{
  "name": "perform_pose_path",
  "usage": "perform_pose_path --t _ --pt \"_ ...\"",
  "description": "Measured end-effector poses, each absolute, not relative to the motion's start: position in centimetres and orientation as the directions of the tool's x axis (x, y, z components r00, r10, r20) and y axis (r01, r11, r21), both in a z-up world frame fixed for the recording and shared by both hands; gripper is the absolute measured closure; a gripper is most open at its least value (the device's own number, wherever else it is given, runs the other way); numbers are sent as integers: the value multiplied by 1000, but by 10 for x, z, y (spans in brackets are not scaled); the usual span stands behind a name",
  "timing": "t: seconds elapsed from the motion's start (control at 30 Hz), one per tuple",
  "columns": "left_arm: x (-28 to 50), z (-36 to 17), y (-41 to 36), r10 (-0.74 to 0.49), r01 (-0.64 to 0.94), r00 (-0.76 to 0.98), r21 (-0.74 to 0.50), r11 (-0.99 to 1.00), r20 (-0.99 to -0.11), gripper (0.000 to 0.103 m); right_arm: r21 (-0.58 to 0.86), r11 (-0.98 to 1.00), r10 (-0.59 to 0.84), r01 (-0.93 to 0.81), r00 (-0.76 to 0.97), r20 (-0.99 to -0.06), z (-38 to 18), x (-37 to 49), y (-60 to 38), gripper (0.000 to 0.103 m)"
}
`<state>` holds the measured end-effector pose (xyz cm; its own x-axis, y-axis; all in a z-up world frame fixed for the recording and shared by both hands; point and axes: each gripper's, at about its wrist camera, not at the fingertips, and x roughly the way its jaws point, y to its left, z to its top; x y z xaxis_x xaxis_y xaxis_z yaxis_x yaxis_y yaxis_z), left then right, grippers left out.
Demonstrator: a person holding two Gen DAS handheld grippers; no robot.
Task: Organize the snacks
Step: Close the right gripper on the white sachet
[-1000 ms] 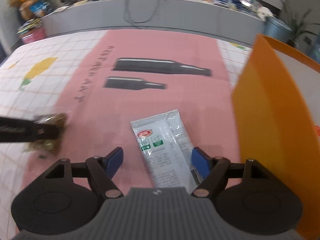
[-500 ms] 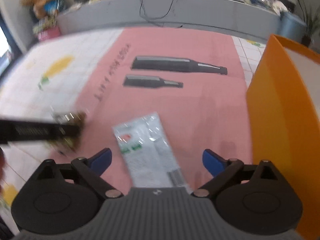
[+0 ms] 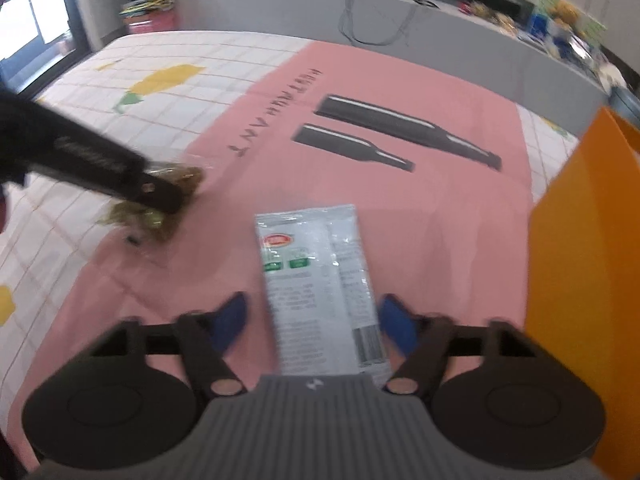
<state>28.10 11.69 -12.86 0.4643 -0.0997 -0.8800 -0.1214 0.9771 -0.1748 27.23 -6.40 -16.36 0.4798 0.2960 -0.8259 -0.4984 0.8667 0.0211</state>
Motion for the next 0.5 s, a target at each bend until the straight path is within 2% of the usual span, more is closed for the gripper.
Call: perform_pose_path --t 0.5 --pt "279 -117 113 -112 -64 514 -168 984 -850 66 11 869 292 -494 496 -817 -162 268 -61 57"
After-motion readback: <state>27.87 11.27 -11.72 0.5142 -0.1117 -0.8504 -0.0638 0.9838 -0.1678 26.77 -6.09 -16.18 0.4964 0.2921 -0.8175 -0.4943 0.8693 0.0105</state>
